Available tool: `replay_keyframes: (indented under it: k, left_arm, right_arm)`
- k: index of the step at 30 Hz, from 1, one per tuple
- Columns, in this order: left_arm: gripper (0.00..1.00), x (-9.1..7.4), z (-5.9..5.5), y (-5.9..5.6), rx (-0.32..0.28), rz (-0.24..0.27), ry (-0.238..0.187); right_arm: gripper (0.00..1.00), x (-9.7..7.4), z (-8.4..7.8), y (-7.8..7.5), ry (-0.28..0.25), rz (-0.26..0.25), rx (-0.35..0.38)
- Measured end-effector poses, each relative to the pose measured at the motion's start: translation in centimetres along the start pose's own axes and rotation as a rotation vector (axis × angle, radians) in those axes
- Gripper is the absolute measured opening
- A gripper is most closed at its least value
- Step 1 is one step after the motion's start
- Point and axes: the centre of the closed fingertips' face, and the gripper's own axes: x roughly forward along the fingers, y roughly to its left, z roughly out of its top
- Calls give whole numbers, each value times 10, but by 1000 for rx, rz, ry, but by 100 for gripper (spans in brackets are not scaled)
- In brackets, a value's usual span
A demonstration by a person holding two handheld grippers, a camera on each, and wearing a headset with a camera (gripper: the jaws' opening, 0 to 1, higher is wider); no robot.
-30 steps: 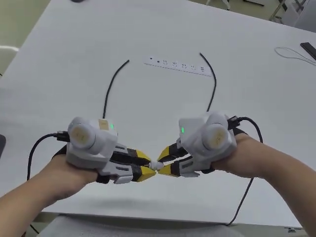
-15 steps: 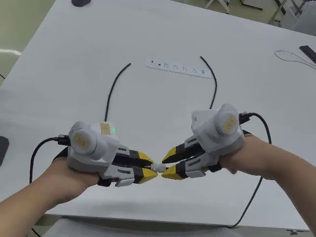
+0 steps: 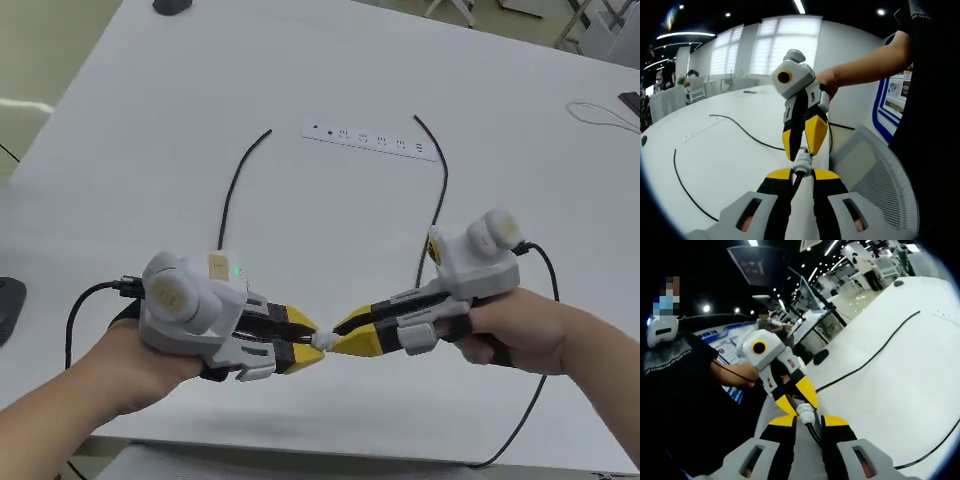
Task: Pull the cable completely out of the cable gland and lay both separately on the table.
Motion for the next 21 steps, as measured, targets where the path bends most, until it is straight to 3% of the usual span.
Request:
replay_keyframes:
  k: [3, 7, 16, 19, 21]
  left_arm:
    - [14, 0, 4, 0, 6, 0, 4]
    - [14, 1, 8, -2, 23, -6, 7]
    - [14, 6, 13, -7, 42, 11, 2]
    - [14, 8, 11, -10, 28, 6, 10]
    - [14, 9, 9, -10, 21, 12, 17]
  right_arm:
    - [10, -1, 0, 7, -4, 35, 22]
    - [12, -1, 1, 16, -10, 62, 33]
    - [9, -2, -4, 20, 13, 78, 40]
    - [8, -2, -10, 22, 40, 70, -6]
    - [8, -2, -10, 18, 50, 46, -75]
